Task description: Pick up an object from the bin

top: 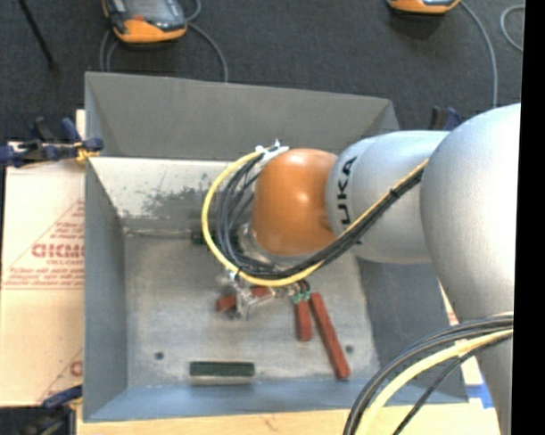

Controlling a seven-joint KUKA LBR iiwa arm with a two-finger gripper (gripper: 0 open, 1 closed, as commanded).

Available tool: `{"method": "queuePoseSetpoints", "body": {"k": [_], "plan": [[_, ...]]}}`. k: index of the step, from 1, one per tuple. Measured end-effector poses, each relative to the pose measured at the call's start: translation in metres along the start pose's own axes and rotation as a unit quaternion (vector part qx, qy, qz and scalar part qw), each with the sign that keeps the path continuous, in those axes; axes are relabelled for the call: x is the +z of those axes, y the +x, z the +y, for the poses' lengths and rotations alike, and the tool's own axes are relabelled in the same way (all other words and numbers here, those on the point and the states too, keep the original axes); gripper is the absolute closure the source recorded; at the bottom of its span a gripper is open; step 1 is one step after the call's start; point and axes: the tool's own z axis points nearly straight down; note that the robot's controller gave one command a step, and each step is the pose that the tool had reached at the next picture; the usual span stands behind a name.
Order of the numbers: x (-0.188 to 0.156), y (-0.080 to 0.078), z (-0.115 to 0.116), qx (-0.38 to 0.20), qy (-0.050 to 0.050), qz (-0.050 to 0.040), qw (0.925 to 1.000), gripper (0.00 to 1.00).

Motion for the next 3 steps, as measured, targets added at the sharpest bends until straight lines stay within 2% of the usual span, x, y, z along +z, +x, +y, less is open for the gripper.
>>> {"method": "queuePoseSetpoints", "body": {"k": [1,2,3], "plan": [[-0.008,0.004,0.029,0.022,0.0,0.001,0.9998,1.0],[-0.048,-0.001,0.047,0.04,0.0,0.0015,0.9992,1.0],[-0.104,0.044,-0.006,-0.053,0.001,-0.0011,0.9986,0.0]]}}
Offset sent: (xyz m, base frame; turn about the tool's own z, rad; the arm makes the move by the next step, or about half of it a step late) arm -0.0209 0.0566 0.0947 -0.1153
